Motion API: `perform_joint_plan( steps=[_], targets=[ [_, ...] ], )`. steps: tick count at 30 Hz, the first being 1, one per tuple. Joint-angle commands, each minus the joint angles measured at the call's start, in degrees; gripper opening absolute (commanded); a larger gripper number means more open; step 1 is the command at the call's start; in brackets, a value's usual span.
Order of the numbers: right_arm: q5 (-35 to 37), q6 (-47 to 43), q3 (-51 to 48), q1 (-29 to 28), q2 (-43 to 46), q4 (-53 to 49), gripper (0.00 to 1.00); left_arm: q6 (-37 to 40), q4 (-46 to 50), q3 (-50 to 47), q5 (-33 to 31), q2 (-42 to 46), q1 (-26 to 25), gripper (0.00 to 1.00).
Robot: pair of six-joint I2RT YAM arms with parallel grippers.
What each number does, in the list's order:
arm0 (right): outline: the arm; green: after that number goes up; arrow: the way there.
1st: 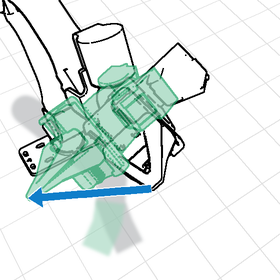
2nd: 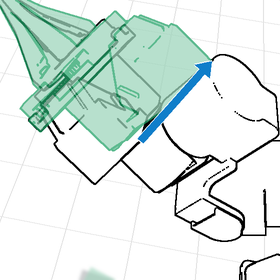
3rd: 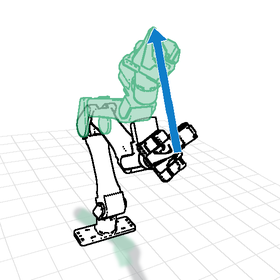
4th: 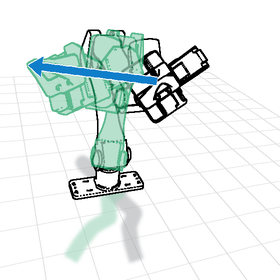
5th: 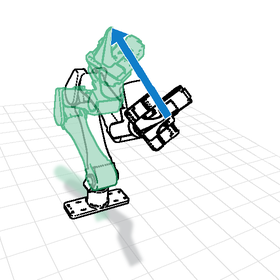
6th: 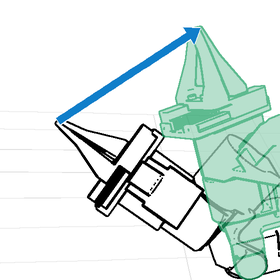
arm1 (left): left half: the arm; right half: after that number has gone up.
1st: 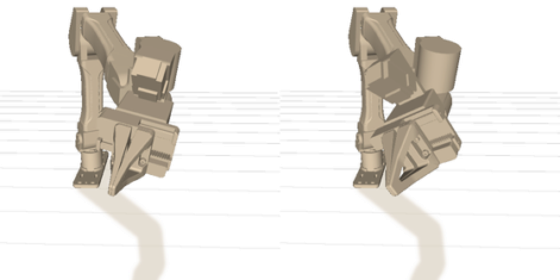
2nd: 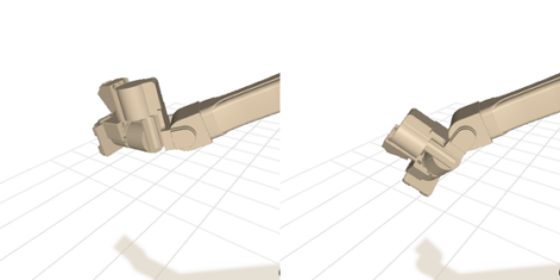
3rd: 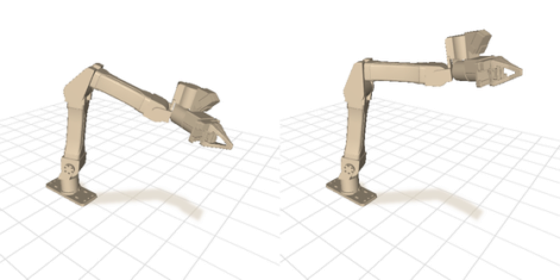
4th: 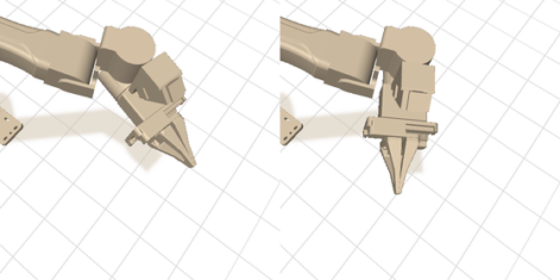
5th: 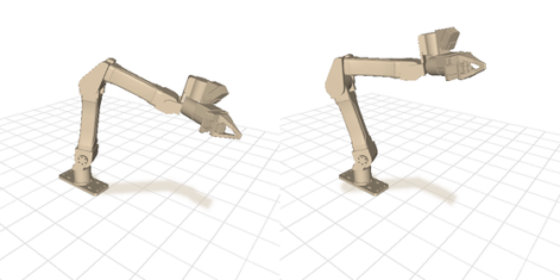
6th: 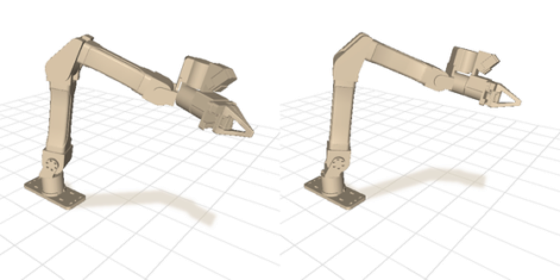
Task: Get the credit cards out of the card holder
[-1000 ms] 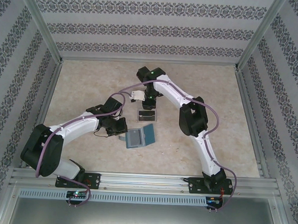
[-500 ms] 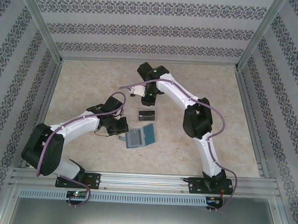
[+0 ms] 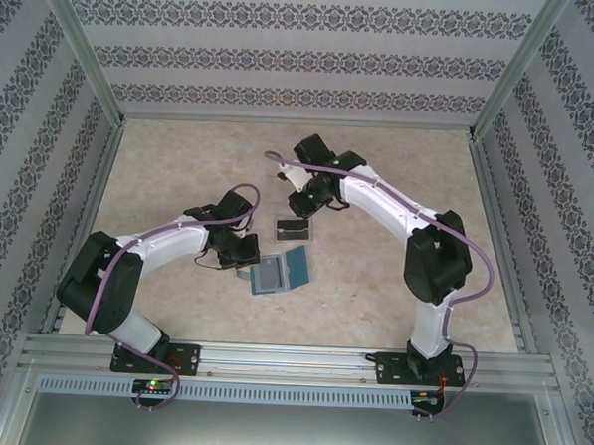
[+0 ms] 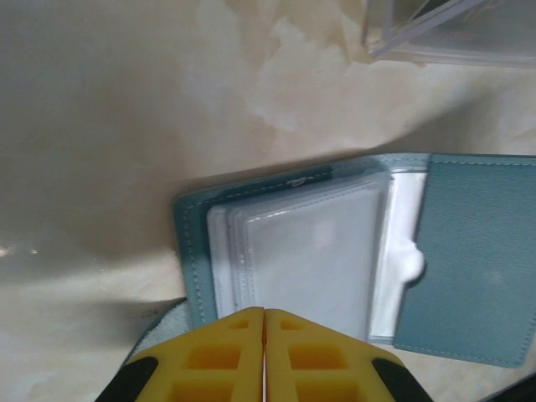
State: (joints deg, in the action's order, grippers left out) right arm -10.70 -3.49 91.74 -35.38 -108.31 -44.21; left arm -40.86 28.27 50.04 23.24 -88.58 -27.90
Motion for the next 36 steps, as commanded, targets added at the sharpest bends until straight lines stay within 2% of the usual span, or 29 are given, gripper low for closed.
perform_joint_plan(
  steps=[1, 6, 18, 20, 25, 30, 36],
  targets=[
    [-5.5, 17.1, -7.8, -0.1, 5.2, 9.0, 0.13, 2.6, 4.8, 1.6, -3.2, -1.0, -0.8, 0.08],
    [-6.8, 27.0, -17.4, -0.8, 8.4, 12.2, 0.13, 3.9, 6.9, 1.6, -6.0, -2.1, -1.0, 0.07],
    [-6.4, 34.2, -33.1, -3.7, 14.2, 18.4, 0.12, 6.7, 6.2, 2.8, -5.7, -6.4, -1.3, 0.06],
    [-5.4, 34.9, -34.1, -4.3, 15.5, 18.3, 0.12, 6.7, 5.5, 2.9, -4.9, -6.7, -1.3, 0.06],
    [2.1, 36.4, -34.5, -5.1, 19.0, 15.2, 0.13, 6.4, 4.5, 2.9, -2.7, -6.5, -1.7, 0.06],
    [4.7, 39.0, -33.3, -5.7, 22.3, 13.1, 0.14, 5.5, 3.6, 1.6, -0.7, -6.1, -2.6, 0.05],
    [0.8, 42.4, -31.4, -6.4, 24.7, 12.3, 0.15, 3.2, 2.2, -0.4, 0.1, -3.6, -3.3, 0.05]
  ],
)
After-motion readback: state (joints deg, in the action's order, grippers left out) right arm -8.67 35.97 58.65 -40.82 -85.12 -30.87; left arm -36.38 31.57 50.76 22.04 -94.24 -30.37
